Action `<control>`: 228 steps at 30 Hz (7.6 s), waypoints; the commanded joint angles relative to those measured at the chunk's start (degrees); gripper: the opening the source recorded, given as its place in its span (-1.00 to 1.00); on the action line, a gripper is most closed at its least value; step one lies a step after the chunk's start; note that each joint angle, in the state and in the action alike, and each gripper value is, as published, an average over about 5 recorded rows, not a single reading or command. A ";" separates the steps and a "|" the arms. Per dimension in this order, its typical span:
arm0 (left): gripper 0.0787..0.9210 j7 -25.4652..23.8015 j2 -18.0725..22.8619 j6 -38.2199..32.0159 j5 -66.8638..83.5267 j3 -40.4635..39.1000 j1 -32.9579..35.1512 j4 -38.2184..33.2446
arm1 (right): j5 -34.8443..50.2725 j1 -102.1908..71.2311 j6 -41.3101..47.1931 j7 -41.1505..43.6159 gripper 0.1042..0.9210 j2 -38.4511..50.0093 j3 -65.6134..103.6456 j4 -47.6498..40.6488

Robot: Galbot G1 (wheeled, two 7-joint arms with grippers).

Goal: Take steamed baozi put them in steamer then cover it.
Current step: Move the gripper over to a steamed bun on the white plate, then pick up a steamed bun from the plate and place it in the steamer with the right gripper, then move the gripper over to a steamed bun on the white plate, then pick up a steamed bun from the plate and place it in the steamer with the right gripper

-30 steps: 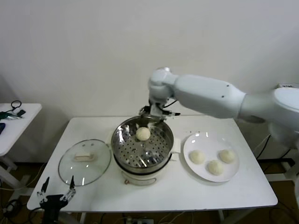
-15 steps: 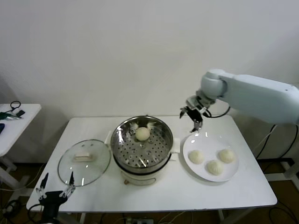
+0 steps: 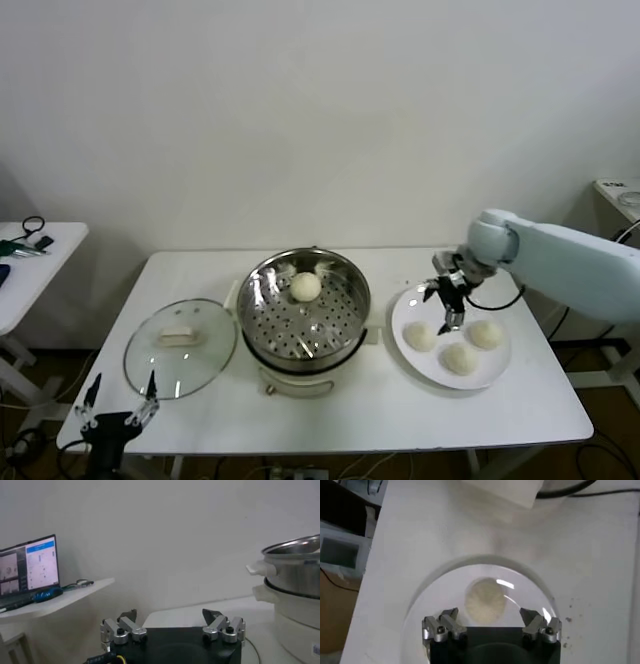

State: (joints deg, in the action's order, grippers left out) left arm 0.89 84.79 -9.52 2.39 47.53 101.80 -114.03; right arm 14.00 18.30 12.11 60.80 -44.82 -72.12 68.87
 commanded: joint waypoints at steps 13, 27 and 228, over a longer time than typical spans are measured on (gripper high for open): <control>0.77 0.20 0.04 0.12 1.15 -0.13 0.76 -0.38 | -8.08 -11.44 -1.05 -0.03 0.76 -6.39 9.15 -11.67; 0.77 0.18 0.02 0.25 1.38 -0.30 0.53 0.14 | -6.73 -11.34 -0.83 0.41 0.76 -8.80 8.94 -13.40; 0.77 0.37 1.08 0.08 -0.33 -0.24 3.68 -0.56 | -9.27 0.38 -5.55 0.42 0.41 2.13 -1.70 0.45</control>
State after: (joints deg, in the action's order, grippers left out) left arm 1.26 85.96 -9.40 2.06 47.32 105.45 -114.51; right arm 4.98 14.69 9.68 60.80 -42.37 -72.94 69.26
